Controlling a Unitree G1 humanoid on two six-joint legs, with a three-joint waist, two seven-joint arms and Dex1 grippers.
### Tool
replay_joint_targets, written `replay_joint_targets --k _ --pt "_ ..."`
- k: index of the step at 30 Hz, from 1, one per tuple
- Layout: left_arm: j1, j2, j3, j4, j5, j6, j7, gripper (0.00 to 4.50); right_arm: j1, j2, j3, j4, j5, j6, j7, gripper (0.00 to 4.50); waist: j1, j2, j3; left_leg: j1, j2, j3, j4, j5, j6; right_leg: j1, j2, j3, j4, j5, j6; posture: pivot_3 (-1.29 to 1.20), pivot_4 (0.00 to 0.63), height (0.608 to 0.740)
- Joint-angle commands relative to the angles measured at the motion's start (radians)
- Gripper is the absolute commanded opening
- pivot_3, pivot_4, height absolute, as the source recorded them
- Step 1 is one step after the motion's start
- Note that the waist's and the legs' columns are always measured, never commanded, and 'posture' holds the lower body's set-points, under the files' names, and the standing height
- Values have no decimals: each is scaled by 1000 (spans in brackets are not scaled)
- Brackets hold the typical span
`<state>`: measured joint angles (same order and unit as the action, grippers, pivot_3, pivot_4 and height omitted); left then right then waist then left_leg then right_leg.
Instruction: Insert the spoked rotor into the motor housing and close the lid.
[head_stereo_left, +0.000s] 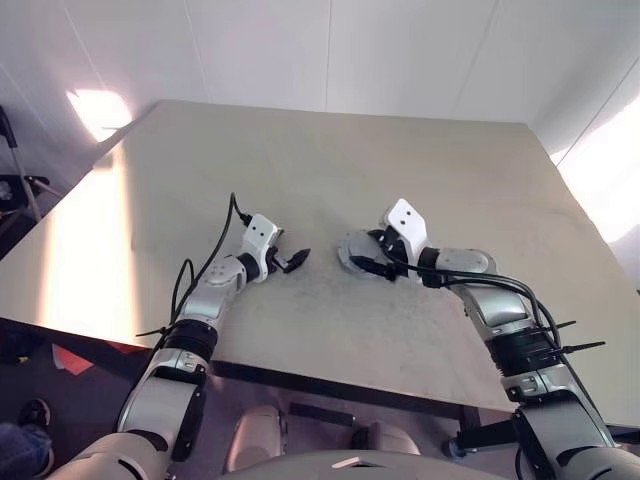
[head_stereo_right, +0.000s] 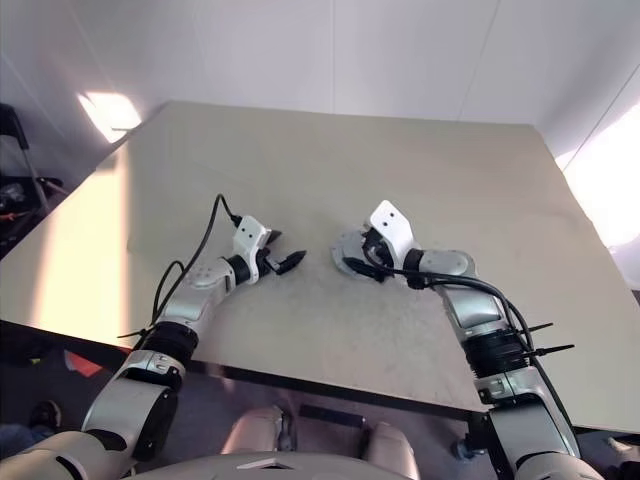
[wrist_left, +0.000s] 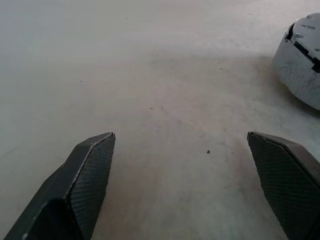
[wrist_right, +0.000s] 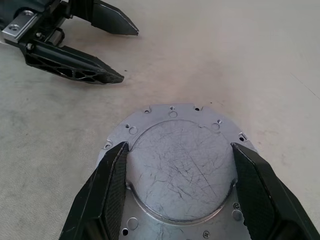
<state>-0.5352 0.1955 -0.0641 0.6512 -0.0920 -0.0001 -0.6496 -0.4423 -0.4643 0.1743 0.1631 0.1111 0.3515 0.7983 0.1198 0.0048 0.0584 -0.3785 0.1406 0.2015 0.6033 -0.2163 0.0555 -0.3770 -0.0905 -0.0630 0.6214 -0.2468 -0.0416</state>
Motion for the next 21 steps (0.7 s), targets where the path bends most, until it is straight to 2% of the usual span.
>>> replay_joint_targets --k 1,5,16,21 --pt "-7 5 3 -26 0 -11 -3 4500 -20 6 0 31 -16 36 -20 3106 0 0 0 2 0 0 0 0 0 2 0 0 0 0 0 0 0 740" --pt "-5 3 1 -28 -1 -10 -2 4500 -42 19 -23 31 11 70 -23 3106 -2 0 0 9 0 0 0 0 -1 10 0 0 -2 0 0 0 0 740" --pt "-2 -3 -1 -28 -3 -10 1 4500 -49 13 -8 36 1 100 -7 3106 -2 0 0 9 0 0 -2 1 -1 9 0 0 -3 0 0 0 0 740" --pt "1 -4 0 -30 -3 -10 3 4500 -60 7 28 81 -50 81 -27 3106 -4 0 0 9 0 0 -2 1 -1 9 0 0 -3 0 0 0 0 740"
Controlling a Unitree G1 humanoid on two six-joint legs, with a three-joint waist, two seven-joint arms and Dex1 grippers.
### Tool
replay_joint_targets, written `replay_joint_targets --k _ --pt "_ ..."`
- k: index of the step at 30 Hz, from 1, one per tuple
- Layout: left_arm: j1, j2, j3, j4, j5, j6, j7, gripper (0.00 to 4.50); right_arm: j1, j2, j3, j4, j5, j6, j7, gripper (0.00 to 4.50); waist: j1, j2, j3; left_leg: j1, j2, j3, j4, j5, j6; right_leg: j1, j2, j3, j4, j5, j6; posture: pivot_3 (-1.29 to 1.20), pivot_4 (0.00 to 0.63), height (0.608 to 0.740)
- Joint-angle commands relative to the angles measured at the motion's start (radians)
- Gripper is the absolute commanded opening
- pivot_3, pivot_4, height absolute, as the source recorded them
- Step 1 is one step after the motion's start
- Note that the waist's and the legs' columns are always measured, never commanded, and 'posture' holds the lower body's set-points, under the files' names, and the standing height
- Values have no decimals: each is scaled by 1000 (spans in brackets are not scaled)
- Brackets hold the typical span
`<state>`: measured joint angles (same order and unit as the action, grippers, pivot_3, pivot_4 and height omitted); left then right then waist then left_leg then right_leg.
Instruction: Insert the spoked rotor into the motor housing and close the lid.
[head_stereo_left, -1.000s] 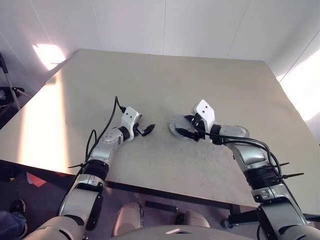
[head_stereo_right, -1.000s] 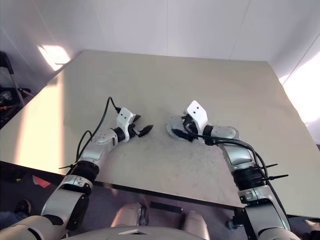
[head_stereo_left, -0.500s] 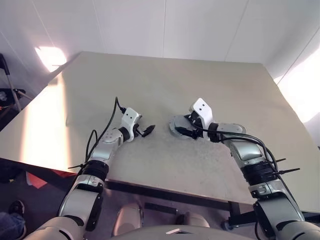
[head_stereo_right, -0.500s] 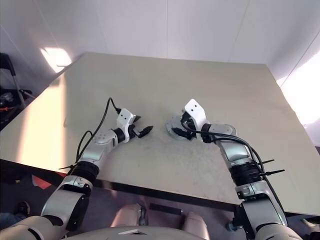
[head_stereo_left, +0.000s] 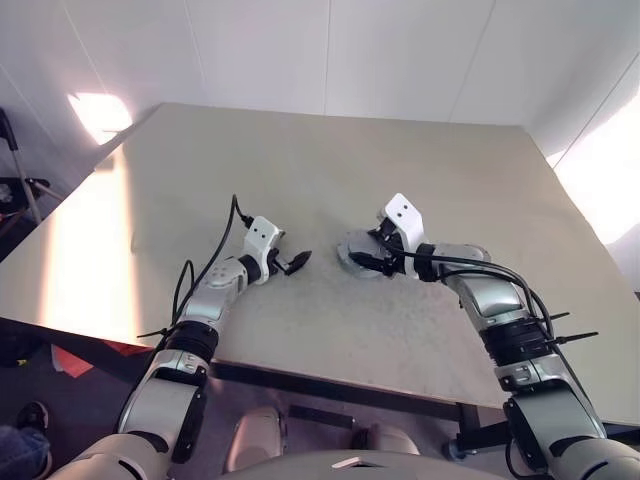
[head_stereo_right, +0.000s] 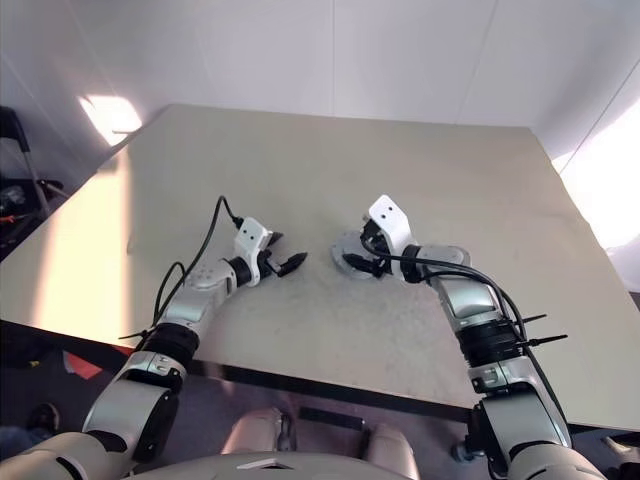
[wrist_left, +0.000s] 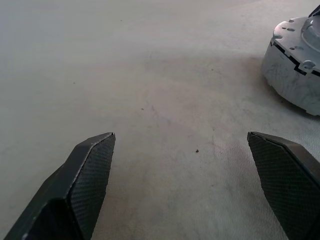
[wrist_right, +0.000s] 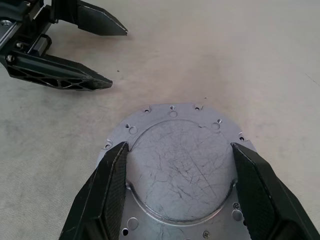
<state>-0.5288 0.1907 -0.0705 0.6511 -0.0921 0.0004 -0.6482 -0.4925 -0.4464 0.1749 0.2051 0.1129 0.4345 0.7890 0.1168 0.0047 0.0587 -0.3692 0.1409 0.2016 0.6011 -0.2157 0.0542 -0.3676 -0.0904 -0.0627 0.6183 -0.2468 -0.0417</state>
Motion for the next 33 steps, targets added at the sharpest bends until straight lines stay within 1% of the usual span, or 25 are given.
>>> replay_joint_targets --k 1,6,11,16,19,24,27,32,33 --pt "-5 1 7 -30 -3 -11 2 4500 -10 -12 33 46 -54 -4 -15 3106 -2 0 0 0 0 0 0 0 0 0 0 0 0 0 0 0 0 740" --pt "-5 1 8 -30 -4 -10 4 4500 -28 -5 40 94 -61 -4 -35 3106 -16 0 0 1 0 0 0 0 0 1 0 0 0 0 0 0 0 740" --pt "-6 2 8 -26 -4 -13 4 4500 2 -42 93 88 -78 -17 26 3106 -18 0 0 2 0 0 0 1 -1 2 0 0 0 0 0 0 0 740" --pt "-2 -8 14 -41 -18 0 2 4500 29 -62 101 86 -69 -14 63 3106 -14 0 0 1 0 0 -2 -1 1 4 0 0 -6 0 0 0 0 740" --pt "-21 -40 39 -68 -71 75 -1 4500 24 -63 96 102 -72 -17 63 3106 -15 0 -1 1 -1 0 -3 -1 1 6 0 -1 -10 0 0 0 0 740" --pt "-125 -113 133 -107 -240 324 -2 4500 15 -63 93 112 -76 -18 66 3106 -12 -1 -1 1 -1 0 -3 -1 2 6 -1 -1 -10 0 0 0 0 740" --pt "-146 -120 142 -130 -290 426 -32 3861 13 -62 94 113 -77 -19 63 3106 -12 -1 -1 2 -1 0 -3 -1 2 6 -1 -1 -10 0 0 0 0 740" --pt "-137 -125 108 -162 -313 548 -64 2089 15 -60 91 111 -78 -20 58 3106 -13 0 -1 2 -1 0 -3 -1 2 6 -1 -1 -11 0 0 0 0 740" --pt "-138 -126 102 -153 -310 579 -60 1797 14 -59 89 111 -78 -19 56 3106 -13 0 -1 2 -1 0 -3 -2 3 7 -1 -1 -11 0 0 0 0 740"
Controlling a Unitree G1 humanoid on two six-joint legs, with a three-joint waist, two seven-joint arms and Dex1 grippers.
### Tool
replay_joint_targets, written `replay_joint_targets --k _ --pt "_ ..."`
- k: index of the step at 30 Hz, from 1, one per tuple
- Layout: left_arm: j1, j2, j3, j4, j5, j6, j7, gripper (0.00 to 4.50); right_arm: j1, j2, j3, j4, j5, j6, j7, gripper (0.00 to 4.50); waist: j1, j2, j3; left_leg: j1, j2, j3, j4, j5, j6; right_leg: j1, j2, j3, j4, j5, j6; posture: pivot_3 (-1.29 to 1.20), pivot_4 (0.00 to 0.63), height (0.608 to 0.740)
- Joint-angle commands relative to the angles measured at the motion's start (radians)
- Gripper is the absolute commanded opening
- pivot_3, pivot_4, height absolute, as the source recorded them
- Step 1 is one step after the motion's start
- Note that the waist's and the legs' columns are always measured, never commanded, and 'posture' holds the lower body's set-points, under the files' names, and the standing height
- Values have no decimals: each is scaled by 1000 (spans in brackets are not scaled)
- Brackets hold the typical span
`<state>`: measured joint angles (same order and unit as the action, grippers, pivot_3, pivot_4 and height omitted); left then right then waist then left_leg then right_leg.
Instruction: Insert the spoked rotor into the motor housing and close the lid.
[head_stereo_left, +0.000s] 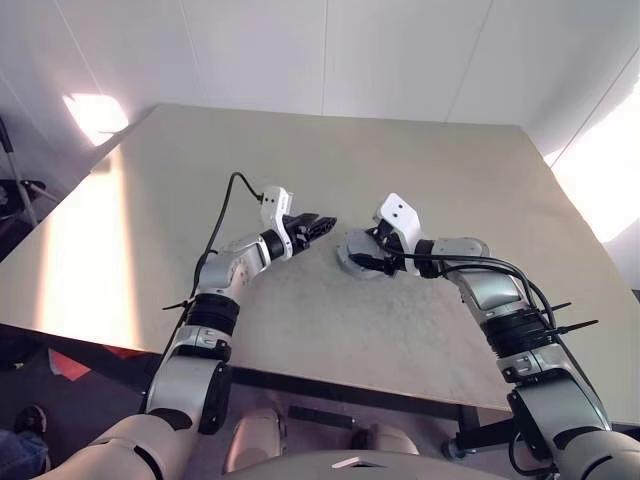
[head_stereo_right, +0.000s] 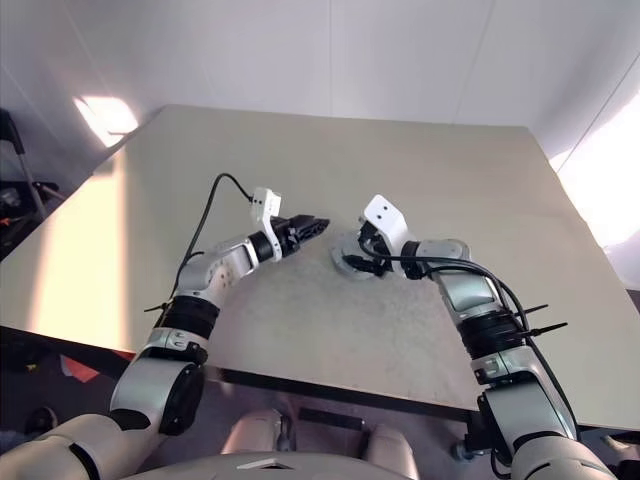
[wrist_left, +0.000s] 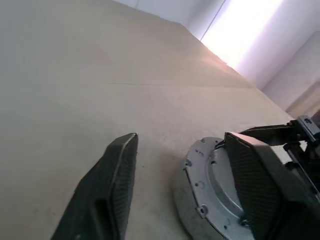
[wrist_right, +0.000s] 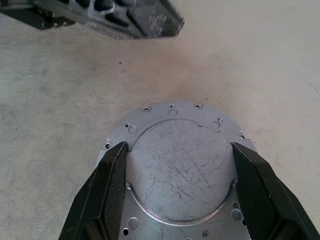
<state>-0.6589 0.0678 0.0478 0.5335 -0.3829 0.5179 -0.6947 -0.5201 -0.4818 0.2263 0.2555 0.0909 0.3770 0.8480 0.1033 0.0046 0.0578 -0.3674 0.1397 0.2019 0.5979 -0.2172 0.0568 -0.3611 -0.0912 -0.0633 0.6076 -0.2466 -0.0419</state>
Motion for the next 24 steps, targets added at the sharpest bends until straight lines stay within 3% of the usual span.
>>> replay_joint_targets --k 1,3,6,18,24 --pt "-10 -3 -20 -25 -14 86 -5 1347 41 -23 37 61 -56 38 -5 3106 0 0 0 0 0 0 0 0 1 0 0 0 0 0 0 0 0 740" --pt "-7 6 -54 -5 28 106 15 703 39 -21 34 62 -54 39 -9 3106 0 0 0 0 0 0 0 0 0 0 0 0 0 0 0 0 0 740" --pt "3 4 -59 -5 25 129 8 703 39 -20 33 62 -53 38 -14 3106 1 0 0 1 0 0 0 0 0 1 0 0 0 0 0 0 0 740" --pt "-38 -54 120 -60 -197 220 -16 703 34 -19 31 69 -57 30 -22 3106 0 0 0 1 0 0 0 0 0 1 0 0 -1 0 0 0 0 740" --pt "-101 -67 77 133 -111 236 59 703 30 -14 31 71 -57 27 -28 3106 -1 0 0 1 -1 0 0 0 1 1 0 0 -1 0 0 0 0 740"
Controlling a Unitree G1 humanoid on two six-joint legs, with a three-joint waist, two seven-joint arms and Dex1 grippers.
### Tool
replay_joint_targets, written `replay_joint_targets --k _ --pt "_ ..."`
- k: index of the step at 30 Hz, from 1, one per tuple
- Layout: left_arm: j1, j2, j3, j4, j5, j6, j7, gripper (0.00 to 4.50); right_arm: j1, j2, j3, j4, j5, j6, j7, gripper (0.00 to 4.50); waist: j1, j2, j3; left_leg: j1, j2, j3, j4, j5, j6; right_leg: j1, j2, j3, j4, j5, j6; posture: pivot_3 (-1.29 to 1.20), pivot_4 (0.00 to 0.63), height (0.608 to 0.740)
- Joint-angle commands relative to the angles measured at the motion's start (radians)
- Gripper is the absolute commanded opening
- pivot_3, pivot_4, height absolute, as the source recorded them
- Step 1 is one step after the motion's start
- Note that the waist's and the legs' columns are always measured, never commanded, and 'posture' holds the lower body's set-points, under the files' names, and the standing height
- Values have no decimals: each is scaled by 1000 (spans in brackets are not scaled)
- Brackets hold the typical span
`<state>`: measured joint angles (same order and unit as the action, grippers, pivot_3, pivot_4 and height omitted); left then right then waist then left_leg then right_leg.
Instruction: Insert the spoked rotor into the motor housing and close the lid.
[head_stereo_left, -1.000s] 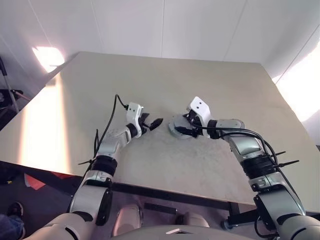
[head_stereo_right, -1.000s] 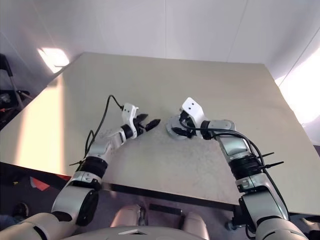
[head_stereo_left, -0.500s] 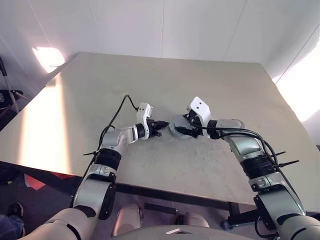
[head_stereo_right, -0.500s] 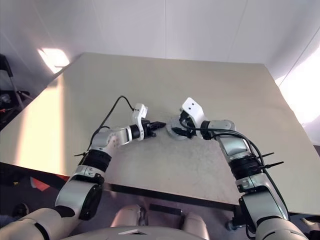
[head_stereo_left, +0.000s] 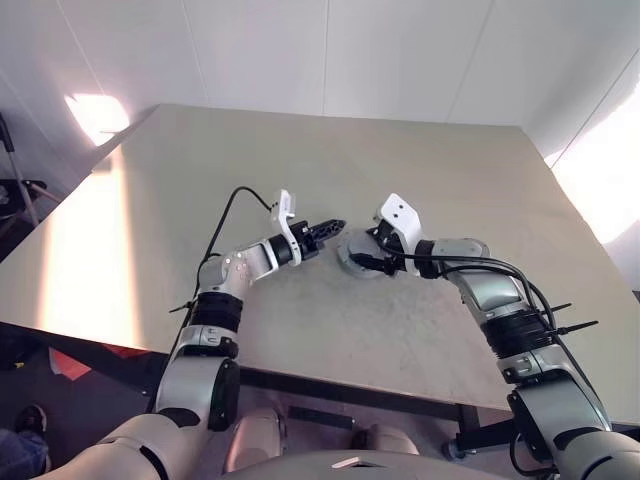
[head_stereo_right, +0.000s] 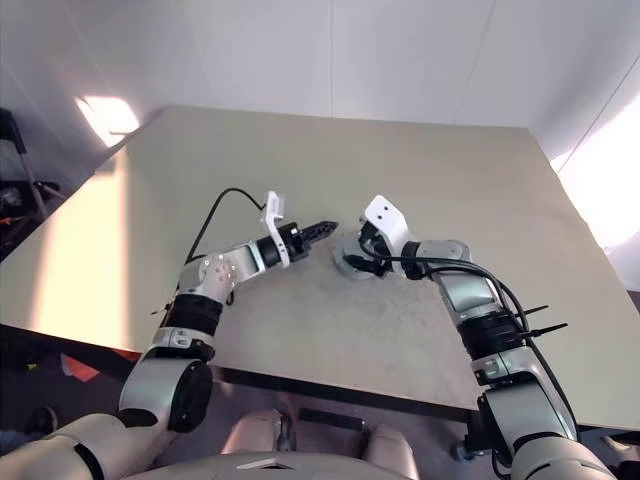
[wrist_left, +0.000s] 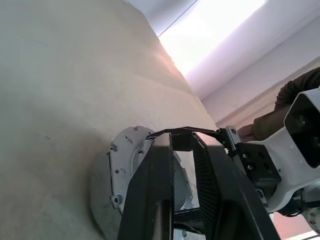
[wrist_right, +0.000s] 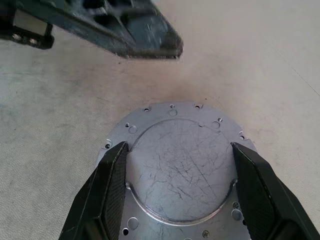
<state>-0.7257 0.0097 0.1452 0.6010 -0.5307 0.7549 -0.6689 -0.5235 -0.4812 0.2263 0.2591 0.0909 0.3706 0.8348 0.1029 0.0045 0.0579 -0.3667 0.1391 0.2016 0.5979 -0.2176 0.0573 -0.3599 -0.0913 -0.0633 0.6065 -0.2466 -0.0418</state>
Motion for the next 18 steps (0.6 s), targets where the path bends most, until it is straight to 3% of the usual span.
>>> replay_joint_targets --k 1,11,15,18 --pt "-43 -11 -21 89 42 5 40 703 33 -14 31 65 -56 34 -16 3106 -1 0 0 0 0 0 0 0 0 0 0 0 0 0 0 0 0 740" --pt "-70 -8 -51 156 93 31 58 703 36 -17 3 22 -34 63 -36 3106 1 0 0 8 -1 -1 -2 -1 1 8 0 0 -4 0 1 0 0 740" --pt "-70 -6 -50 160 101 15 62 665 28 -16 -44 -67 24 105 -17 4481 1 -1 1 8 -1 -1 -3 -1 1 8 -1 0 -4 0 1 0 0 740" --pt "-67 -4 -49 157 100 16 61 665 25 -20 -83 -154 66 136 -4 4481 0 -1 2 7 -1 -1 -3 0 0 7 0 0 -4 0 1 0 0 740"
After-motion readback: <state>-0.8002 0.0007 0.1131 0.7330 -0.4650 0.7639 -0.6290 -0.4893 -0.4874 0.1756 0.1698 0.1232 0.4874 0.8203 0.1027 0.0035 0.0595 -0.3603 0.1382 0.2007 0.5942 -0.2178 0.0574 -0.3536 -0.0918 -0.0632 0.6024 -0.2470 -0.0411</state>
